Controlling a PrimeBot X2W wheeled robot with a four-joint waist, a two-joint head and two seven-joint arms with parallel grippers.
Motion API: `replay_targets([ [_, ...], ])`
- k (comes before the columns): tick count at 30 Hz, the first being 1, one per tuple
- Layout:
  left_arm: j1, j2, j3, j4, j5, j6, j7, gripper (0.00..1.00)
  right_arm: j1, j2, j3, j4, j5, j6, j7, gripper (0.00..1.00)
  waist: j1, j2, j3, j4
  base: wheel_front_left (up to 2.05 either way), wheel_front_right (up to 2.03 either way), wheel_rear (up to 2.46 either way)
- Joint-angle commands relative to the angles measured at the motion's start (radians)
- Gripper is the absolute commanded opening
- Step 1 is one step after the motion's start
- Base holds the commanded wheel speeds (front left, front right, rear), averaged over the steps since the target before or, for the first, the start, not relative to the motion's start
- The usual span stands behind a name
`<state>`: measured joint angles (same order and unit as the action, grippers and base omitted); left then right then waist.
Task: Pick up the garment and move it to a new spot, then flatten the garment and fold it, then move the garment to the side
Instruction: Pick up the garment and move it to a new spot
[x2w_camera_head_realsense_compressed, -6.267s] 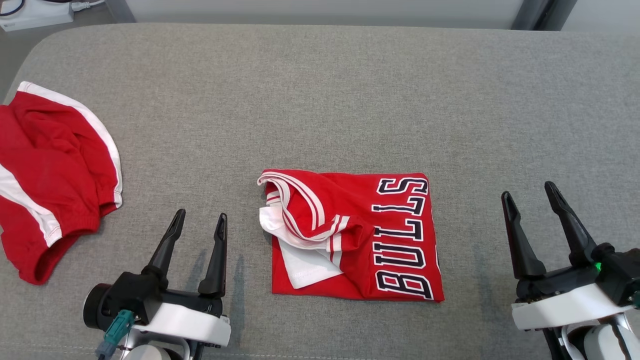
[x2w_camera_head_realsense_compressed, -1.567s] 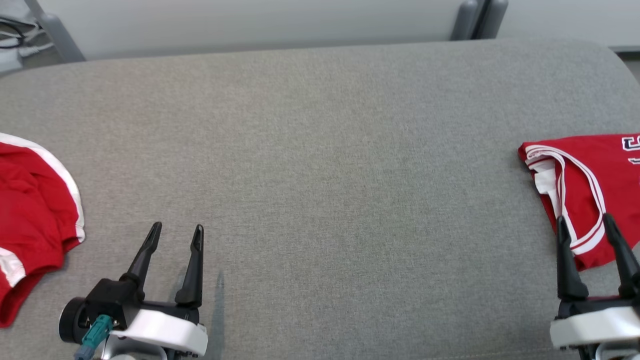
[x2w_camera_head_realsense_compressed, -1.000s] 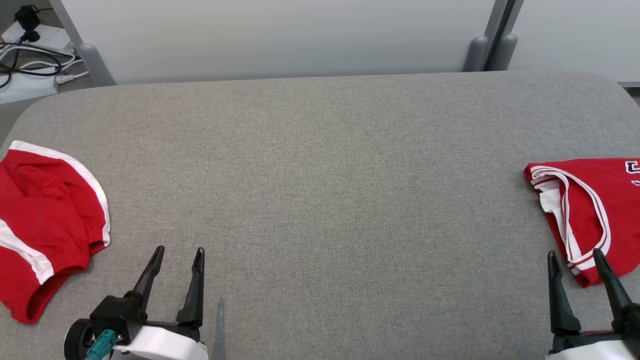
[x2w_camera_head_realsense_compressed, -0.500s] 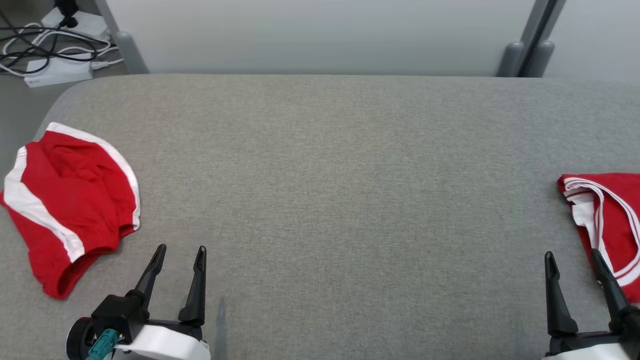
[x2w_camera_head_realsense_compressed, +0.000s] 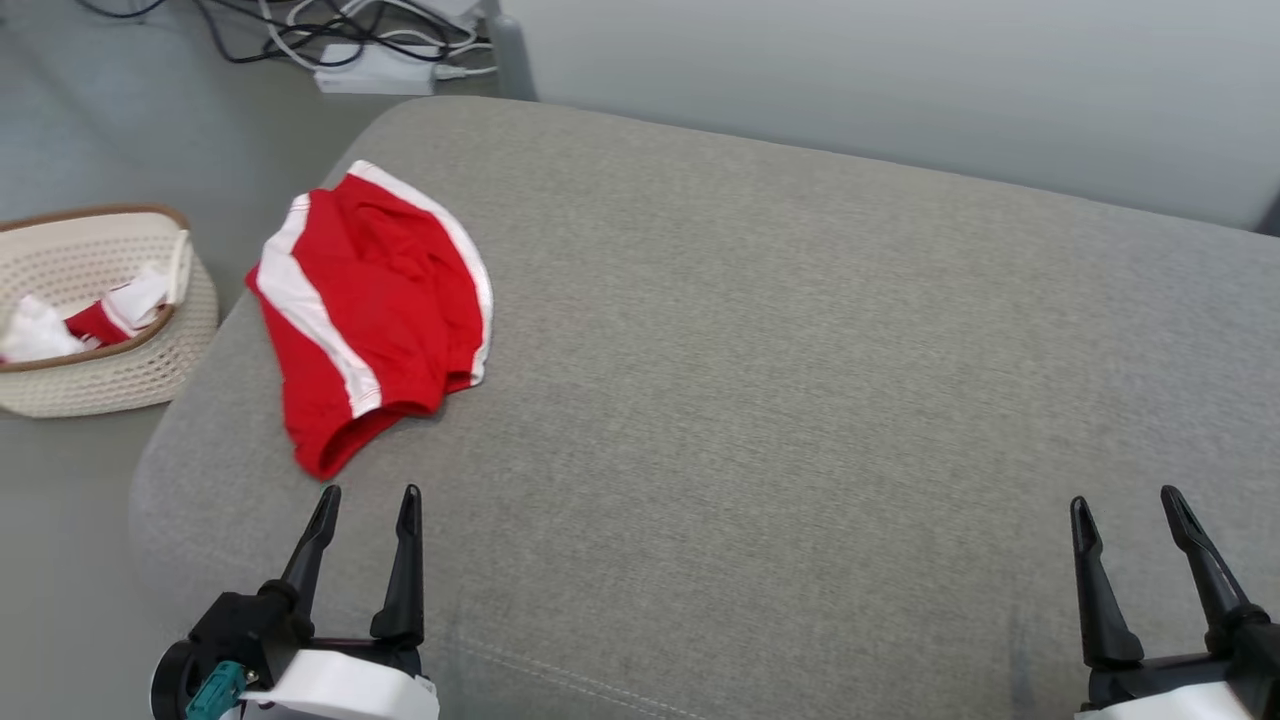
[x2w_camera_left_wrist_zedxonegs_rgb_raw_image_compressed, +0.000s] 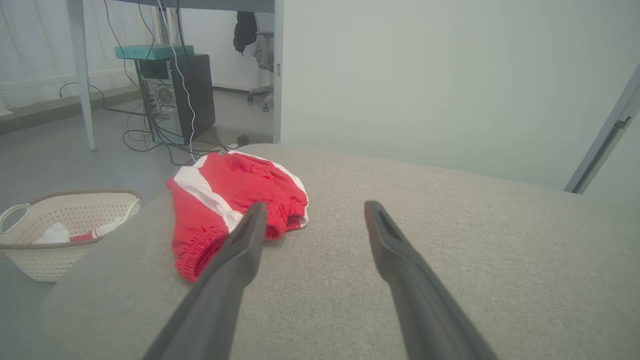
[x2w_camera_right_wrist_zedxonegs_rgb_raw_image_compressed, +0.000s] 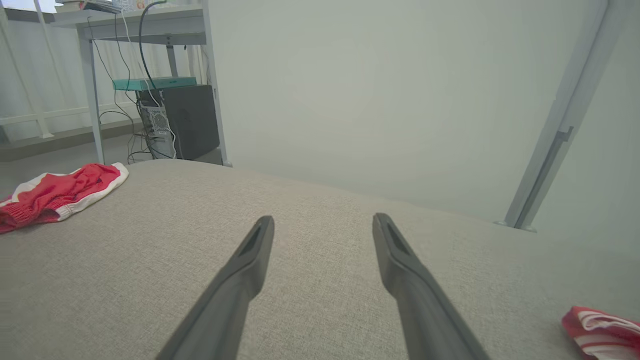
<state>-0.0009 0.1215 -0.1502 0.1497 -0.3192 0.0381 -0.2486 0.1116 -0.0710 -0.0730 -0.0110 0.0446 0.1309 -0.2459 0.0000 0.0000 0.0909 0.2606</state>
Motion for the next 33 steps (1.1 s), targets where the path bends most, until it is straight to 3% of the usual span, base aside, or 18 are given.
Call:
replay_targets([
  [1,-0.012,0.009,0.032,-0.028,-0.008,0.008,-0.013,1.0,-0.017,-0.018,0.026,-0.031,0.002,0.0,0.003,1.0,0.0,0.0,-0.002,0.066,0.0,0.0,0.0],
  [6,-0.004,0.006,0.035,-0.021,-0.007,0.002,-0.013,1.0,-0.003,-0.013,0.03,-0.025,0.012,0.0,0.005,1.0,0.0,0.0,-0.017,0.122,0.0,0.0,0.0],
  [19,-0.038,0.01,0.046,-0.016,-0.039,-0.036,0.01,1.0,-0.01,-0.016,0.042,-0.02,0.027,0.0,0.013,1.0,0.0,0.0,-0.003,0.126,0.0,0.0,0.0],
  [29,-0.343,0.14,0.117,-0.043,-0.17,-0.096,0.303,1.0,-0.052,-0.028,0.042,-0.051,0.028,0.0,0.018,1.0,0.0,0.0,0.082,0.043,0.0,0.0,0.0],
  [33,-0.527,0.206,0.163,0.035,-0.25,-0.11,0.441,1.0,-0.076,-0.028,0.041,-0.055,0.029,0.0,0.014,1.0,0.0,0.0,0.133,-0.011,0.0,0.0,0.0],
])
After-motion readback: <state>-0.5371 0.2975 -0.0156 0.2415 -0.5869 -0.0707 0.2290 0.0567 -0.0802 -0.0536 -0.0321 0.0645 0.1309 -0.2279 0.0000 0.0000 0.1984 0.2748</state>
